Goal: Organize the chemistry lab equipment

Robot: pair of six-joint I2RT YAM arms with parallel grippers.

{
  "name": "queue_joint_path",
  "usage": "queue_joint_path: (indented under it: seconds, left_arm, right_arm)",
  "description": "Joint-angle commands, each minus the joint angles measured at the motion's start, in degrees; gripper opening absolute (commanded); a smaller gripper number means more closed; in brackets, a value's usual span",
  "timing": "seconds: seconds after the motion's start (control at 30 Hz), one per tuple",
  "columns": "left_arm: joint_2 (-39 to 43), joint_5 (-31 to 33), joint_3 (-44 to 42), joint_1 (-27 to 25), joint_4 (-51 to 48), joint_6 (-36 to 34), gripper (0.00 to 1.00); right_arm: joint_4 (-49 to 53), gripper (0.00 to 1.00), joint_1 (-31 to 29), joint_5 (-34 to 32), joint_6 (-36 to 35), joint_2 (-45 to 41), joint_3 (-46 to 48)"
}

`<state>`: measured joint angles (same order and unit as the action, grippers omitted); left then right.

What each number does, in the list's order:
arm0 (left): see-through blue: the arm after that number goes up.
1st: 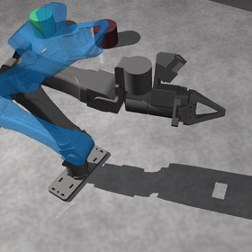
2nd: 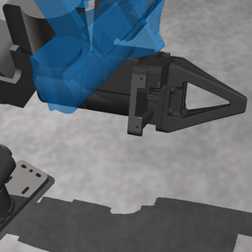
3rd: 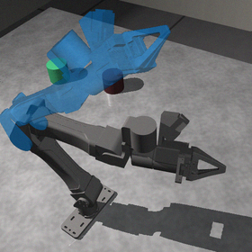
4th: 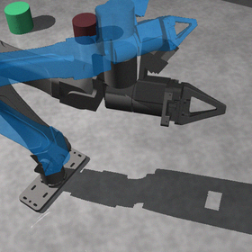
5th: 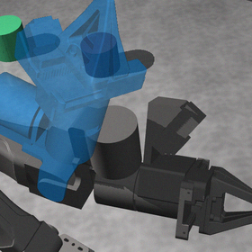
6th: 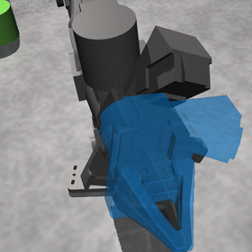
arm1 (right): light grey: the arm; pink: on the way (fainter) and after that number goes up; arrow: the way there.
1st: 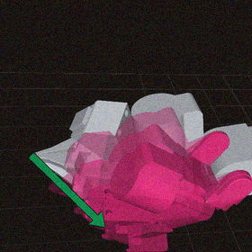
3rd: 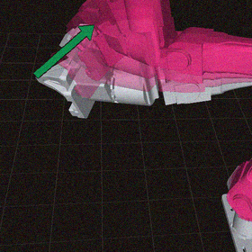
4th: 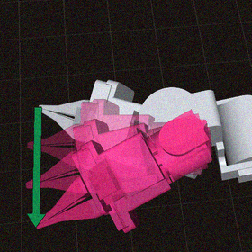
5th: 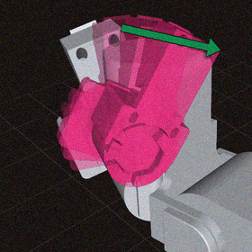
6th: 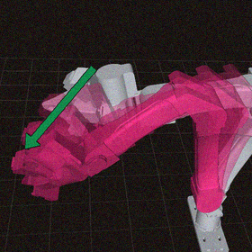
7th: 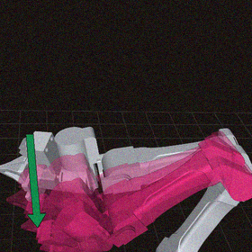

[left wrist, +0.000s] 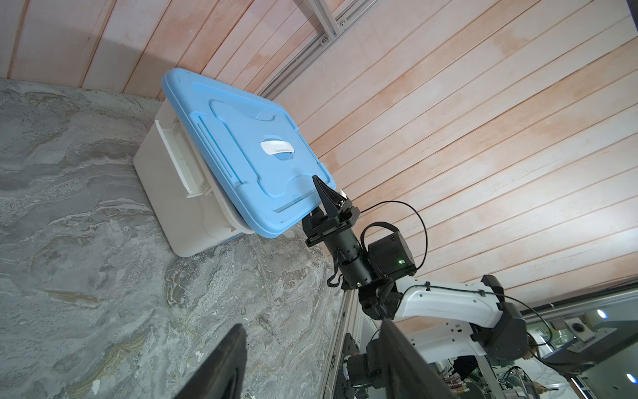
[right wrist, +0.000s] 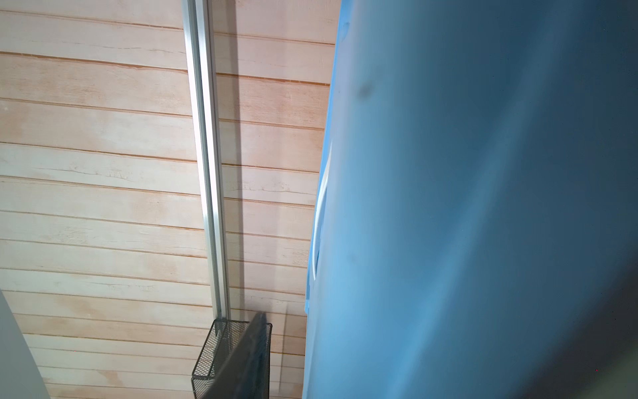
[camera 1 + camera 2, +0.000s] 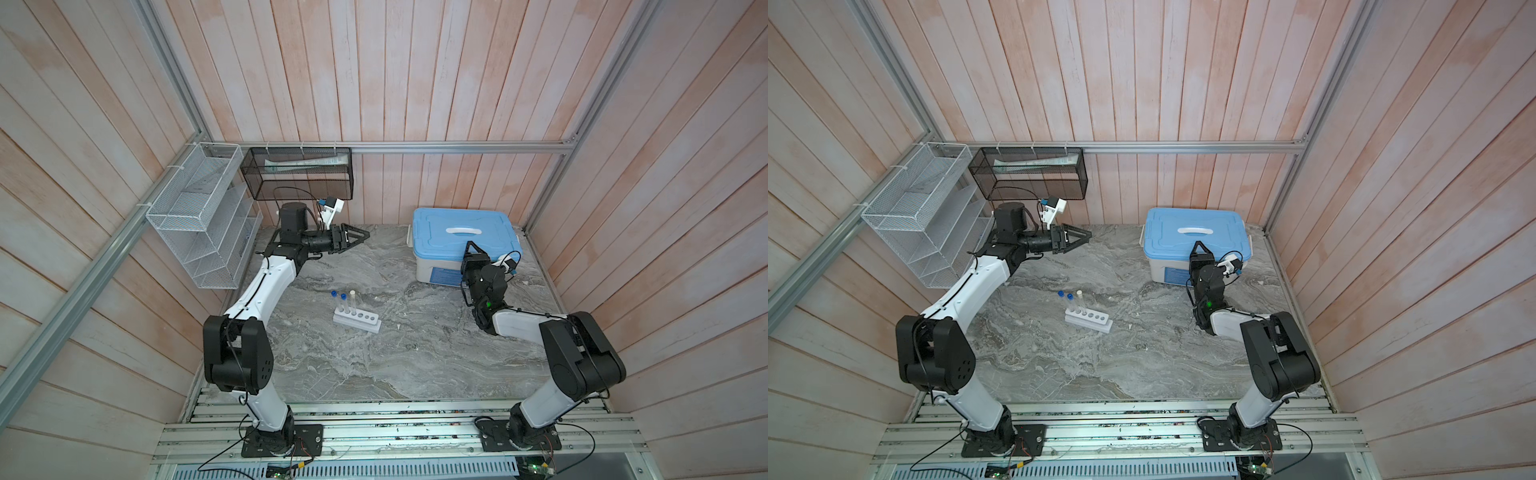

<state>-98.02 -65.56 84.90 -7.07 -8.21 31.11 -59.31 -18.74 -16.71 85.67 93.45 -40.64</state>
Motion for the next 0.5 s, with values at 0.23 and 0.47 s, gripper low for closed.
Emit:
queue_joint_path:
  seconds: [0.23, 0.47]
  left_arm:
    - [1.51, -0.34, -1.16, 0.21, 0.62, -0.62, 0.63]
    - [1.78, -0.31, -1.67, 0.22, 0.56, -0.74, 0.62]
  right_arm:
    - [2.51, 0.55, -0.56, -1.73, -0.58, -3.74, 1.71]
    - [3.3, 0.59, -1.11, -0.48, 0.24, -2.44, 0.4]
